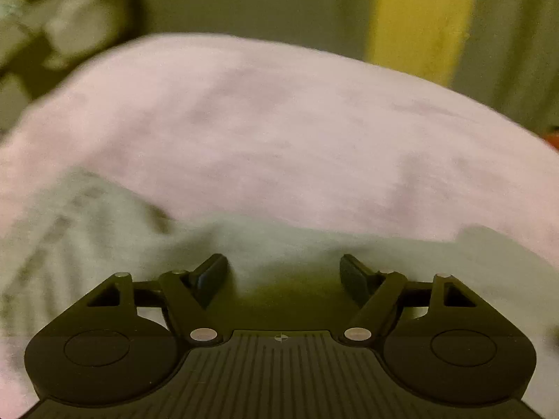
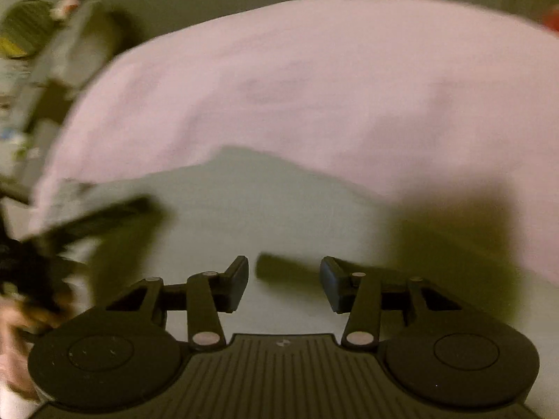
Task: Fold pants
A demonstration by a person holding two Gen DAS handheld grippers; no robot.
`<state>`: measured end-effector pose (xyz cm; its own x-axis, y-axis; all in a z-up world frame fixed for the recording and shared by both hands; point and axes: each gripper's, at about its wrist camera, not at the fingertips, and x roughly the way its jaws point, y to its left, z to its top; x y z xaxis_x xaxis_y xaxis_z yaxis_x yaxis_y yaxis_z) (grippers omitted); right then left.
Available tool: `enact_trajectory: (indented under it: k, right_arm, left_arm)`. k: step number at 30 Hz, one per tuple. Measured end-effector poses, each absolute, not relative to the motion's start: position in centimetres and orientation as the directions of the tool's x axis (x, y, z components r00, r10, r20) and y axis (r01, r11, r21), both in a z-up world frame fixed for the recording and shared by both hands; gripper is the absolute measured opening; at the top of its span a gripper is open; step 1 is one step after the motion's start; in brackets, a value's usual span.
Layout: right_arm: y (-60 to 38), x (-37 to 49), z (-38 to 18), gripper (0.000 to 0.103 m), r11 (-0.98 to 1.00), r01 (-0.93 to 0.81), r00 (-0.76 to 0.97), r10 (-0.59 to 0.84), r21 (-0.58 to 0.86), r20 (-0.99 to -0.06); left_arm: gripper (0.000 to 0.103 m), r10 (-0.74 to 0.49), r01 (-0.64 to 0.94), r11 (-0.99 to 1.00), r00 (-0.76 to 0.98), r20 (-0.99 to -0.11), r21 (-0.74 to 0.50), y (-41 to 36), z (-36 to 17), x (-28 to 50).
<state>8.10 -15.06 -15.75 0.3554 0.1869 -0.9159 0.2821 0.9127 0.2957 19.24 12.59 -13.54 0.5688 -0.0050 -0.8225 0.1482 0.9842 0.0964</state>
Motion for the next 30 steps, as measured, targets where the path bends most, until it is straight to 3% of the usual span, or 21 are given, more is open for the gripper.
enact_trajectory:
  k: [2,3,5,8,12,15,17,20,23,24,26,28,30]
  right_arm:
    - [-17.1,6.0,-14.9,0.046,0.916,0.384,0.304,-0.006,0.117,-0.953]
    - [-17.7,4.9,-14.2,0.047,0.92,0.391,0.294,-0.086,0.038,-0.952]
    - [-18.7,1.7,-12.3,0.051,0.937,0.349,0.343,-0.153,-0.025,-0.927]
    - [-19.6,-3.5,-10.6,0.07,0.941,0.328,0.412,-0.061,0.086,-0.909]
    - [-21.1,-9.5,-13.0,0.071,0.908,0.362,0.388,0.057,0.209,-0.92]
    - [-24.2,-14.7,-15.6,0.071,0.862,0.467,0.348,0.026,0.197,-0.937]
    - [-27.0,-18.9,-15.1,0.071,0.812,0.534,0.41,-0.003,0.237,-0.912]
    - [-31.5,-24.9,-13.9,0.073,0.704,0.702,0.337,-0.192,0.11,-0.922]
    - [-35.1,-30.3,-13.2,0.08,0.533,0.824,0.072,-0.434,-0.192,-0.898]
    - [-36.1,-32.4,-12.9,0.084,0.502,0.847,0.078,-0.444,-0.175,-0.893]
    - [-38.4,-36.7,-12.2,0.092,0.417,0.909,0.172,-0.392,-0.008,-0.904]
    - [-39.6,-40.0,-12.4,0.093,0.323,0.938,0.246,-0.368,0.125,-0.897]
    - [-40.6,-42.6,-12.7,0.093,0.251,0.953,0.256,-0.374,0.169,-0.891]
  left_arm:
    - [0.082,0.126,0.074,0.972,0.634,-0.763,0.222,12.3,-12.9,18.4]
    - [0.076,0.175,0.057,0.959,0.652,-0.738,0.278,11.8,-12.6,17.6]
    - [0.076,0.129,0.125,0.949,0.68,-0.721,0.288,10.3,-11.5,14.9]
    - [0.084,-0.096,0.343,0.924,0.635,-0.767,0.168,6.4,-10.4,9.7]
    - [0.085,-0.222,0.553,0.822,0.534,-0.816,0.139,0.7,-10.7,3.2]
    - [0.086,-0.234,0.639,0.756,0.463,-0.855,0.139,-2.6,-12.3,-0.2]
    - [0.086,-0.211,0.663,0.739,0.397,-0.893,0.12,-4.1,-13.5,-1.5]
    - [0.086,-0.173,0.612,0.78,0.409,-0.896,0.128,-5.4,-13.9,-2.4]
    - [0.087,-0.183,0.621,0.776,0.387,-0.904,0.109,-6.6,-13.3,-4.0]
    - [0.087,-0.204,0.631,0.772,0.357,-0.911,0.075,-7.0,-13.1,-4.4]
    - [0.088,-0.247,0.657,0.754,0.275,-0.929,-0.006,-8.2,-12.8,-5.6]
    - [0.088,-0.256,0.682,0.731,0.22,-0.941,-0.04,-9.6,-13.3,-6.5]
    - [0.088,-0.263,0.724,0.69,0.212,-0.941,-0.03,-11.6,-12.8,-8.1]
